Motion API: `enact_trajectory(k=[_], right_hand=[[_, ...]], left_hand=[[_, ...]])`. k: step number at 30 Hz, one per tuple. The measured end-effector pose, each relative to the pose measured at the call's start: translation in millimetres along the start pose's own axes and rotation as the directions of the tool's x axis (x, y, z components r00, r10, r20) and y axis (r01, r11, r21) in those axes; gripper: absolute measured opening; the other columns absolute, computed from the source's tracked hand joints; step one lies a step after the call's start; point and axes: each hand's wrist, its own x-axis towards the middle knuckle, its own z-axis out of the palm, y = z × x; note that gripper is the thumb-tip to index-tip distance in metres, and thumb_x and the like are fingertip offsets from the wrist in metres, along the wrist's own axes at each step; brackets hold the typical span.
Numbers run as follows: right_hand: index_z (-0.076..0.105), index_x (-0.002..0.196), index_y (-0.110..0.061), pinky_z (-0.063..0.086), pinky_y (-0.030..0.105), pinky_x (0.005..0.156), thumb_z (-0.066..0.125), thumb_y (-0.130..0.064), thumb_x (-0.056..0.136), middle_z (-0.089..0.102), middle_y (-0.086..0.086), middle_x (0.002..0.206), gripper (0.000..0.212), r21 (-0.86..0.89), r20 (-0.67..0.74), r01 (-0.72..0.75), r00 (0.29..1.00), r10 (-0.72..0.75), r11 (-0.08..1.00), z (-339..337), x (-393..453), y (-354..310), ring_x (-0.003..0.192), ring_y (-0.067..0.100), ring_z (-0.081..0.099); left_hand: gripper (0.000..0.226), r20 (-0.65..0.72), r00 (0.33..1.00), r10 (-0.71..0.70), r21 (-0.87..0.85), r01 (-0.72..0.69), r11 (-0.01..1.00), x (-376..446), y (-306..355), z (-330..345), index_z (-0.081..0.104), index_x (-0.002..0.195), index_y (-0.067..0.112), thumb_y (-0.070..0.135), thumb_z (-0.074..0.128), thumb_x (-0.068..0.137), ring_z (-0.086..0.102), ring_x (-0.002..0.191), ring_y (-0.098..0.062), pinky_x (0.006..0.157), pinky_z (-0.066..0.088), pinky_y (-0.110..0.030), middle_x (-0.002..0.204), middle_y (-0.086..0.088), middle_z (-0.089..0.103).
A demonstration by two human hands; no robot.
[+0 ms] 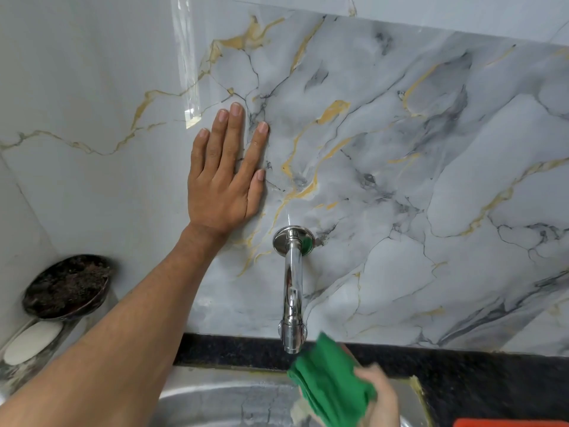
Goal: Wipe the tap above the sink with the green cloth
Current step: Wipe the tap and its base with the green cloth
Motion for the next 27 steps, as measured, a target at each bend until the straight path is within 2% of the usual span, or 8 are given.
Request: enact_trajectory(k=[2,5,8,13,17,19,24,27], right_hand=[[0.069,0.11,0.008,0.051,0.056,0.101,0.058,-0.03,0.087,0.067,0.032,0.11,0.046,0.147,0.124,-0.037,0.992,0.019,0.989,24,1,-18,0.103,0.047,0.064],[0.071,0.122,-0.001,0.052,0.056,0.1,0.057,-0.043,0.083,0.074,0.027,0.113,0.059,0.033,0.204,-0.03,0.979,0.023,0.999,66,22,-53,0.102,0.041,0.071],[0.072,0.122,-0.004,0.046,0.057,0.111,0.054,-0.049,0.087,0.073,0.025,0.123,0.06,-0.08,0.29,-0.031,0.956,0.053,0.996,105,37,-78,0.114,0.041,0.069],[0.079,0.107,-0.008,0.062,0.048,0.087,0.059,-0.054,0.079,0.079,0.02,0.102,0.058,-0.143,0.339,-0.018,0.938,0.066,0.99,109,40,-70,0.092,0.036,0.075],[0.077,0.114,-0.009,0.049,0.058,0.107,0.06,-0.052,0.077,0.077,0.016,0.107,0.059,-0.208,0.421,0.082,0.907,0.014,0.975,94,29,-47,0.103,0.033,0.07],[0.078,0.113,-0.014,0.055,0.055,0.102,0.058,-0.053,0.076,0.078,0.012,0.108,0.057,-0.254,0.422,0.159,0.906,-0.039,0.954,85,24,-36,0.104,0.029,0.072],[0.076,0.105,-0.034,0.058,0.032,0.081,0.047,-0.052,0.077,0.081,0.007,0.098,0.044,-0.561,0.398,0.419,0.893,-0.211,0.714,66,-7,-22,0.091,0.027,0.075],[0.073,0.083,-0.05,0.044,0.024,0.066,0.052,-0.044,0.084,0.072,-0.021,0.076,0.023,-0.684,0.319,0.458,0.888,-0.332,0.568,55,-26,-10,0.069,-0.006,0.064]], left_hand=[[0.062,0.001,1.0,0.001,-0.007,-0.001,1.0,-1,0,0,0.032,0.161,0.019,0.035,0.033,0.1,0.034,0.154,-0.033,0.126,0.028,-0.047,0.166,-0.015,0.021],[0.063,0.004,1.0,0.003,-0.004,-0.003,1.0,-1,0,0,0.03,0.161,0.019,0.034,0.033,0.1,0.033,0.154,-0.034,0.126,0.029,-0.048,0.166,-0.015,0.021],[0.064,-0.001,1.0,0.014,0.005,-0.014,1.0,-1,-1,2,0.029,0.161,0.019,0.034,0.033,0.1,0.033,0.154,-0.034,0.126,0.029,-0.049,0.166,-0.016,0.021],[0.064,-0.003,1.0,0.013,0.003,-0.013,1.0,-2,-1,2,0.029,0.162,0.019,0.034,0.033,0.1,0.034,0.153,-0.035,0.126,0.03,-0.049,0.166,-0.016,0.022],[0.064,0.006,1.0,0.012,0.0,-0.012,1.0,-1,0,2,0.028,0.162,0.019,0.034,0.031,0.1,0.035,0.153,-0.035,0.126,0.029,-0.049,0.166,-0.016,0.022],[0.064,0.006,1.0,0.01,0.001,-0.01,1.0,-1,0,2,0.029,0.162,0.019,0.034,0.031,0.1,0.035,0.153,-0.035,0.125,0.03,-0.049,0.165,-0.016,0.022],[0.065,0.014,1.0,0.005,0.003,-0.005,1.0,-2,1,1,0.028,0.162,0.02,0.034,0.031,0.099,0.034,0.153,-0.035,0.126,0.029,-0.049,0.165,-0.018,0.028],[0.065,0.02,1.0,-0.004,0.006,0.004,1.0,-1,0,1,0.03,0.161,0.02,0.033,0.032,0.098,0.035,0.153,-0.035,0.126,0.029,-0.048,0.162,-0.021,0.039]])
